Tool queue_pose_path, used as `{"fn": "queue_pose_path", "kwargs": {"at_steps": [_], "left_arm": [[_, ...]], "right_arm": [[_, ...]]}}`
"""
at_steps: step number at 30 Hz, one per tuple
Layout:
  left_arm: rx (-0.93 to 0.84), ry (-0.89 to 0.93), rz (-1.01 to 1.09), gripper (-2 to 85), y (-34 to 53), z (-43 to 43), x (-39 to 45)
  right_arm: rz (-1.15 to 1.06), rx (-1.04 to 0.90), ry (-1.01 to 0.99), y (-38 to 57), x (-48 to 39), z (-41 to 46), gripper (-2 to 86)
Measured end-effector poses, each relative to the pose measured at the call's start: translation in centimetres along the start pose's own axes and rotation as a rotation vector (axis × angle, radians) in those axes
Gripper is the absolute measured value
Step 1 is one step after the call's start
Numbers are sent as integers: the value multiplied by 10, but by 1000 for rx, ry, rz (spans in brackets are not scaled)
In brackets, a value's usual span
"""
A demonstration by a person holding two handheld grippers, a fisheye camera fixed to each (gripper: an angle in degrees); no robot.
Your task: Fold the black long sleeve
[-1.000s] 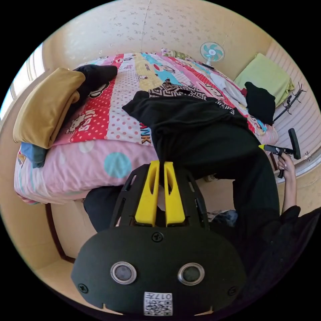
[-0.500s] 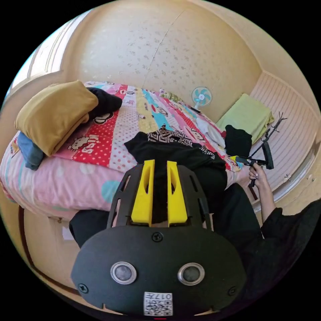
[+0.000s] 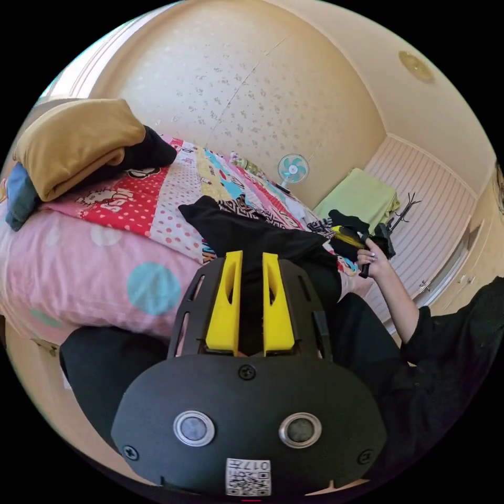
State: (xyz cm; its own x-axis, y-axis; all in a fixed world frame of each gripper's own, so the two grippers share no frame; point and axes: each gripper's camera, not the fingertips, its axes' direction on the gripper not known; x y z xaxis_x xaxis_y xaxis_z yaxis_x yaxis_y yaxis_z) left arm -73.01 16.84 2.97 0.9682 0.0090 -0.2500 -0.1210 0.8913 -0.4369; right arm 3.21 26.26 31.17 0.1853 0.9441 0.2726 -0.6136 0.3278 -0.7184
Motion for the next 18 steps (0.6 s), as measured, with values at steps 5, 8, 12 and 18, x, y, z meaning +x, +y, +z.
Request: {"fn": "queue_pose_path", "kwargs": {"at_steps": [5, 8, 12, 18], "left_arm": [[-51, -7, 23, 80, 2, 16, 1], [-81, -147, 84, 106, 7, 23, 16], [-5, -211, 114, 115, 17, 18, 22], [-84, -169, 40, 114, 26, 43, 7]], "right_arm": [[205, -12, -32, 33, 77, -12, 53], [145, 19, -48, 28, 75, -36, 84], [-63, -169, 17, 9, 51, -42, 83], [-184, -318, 249, 20, 41, -4, 49]]}}
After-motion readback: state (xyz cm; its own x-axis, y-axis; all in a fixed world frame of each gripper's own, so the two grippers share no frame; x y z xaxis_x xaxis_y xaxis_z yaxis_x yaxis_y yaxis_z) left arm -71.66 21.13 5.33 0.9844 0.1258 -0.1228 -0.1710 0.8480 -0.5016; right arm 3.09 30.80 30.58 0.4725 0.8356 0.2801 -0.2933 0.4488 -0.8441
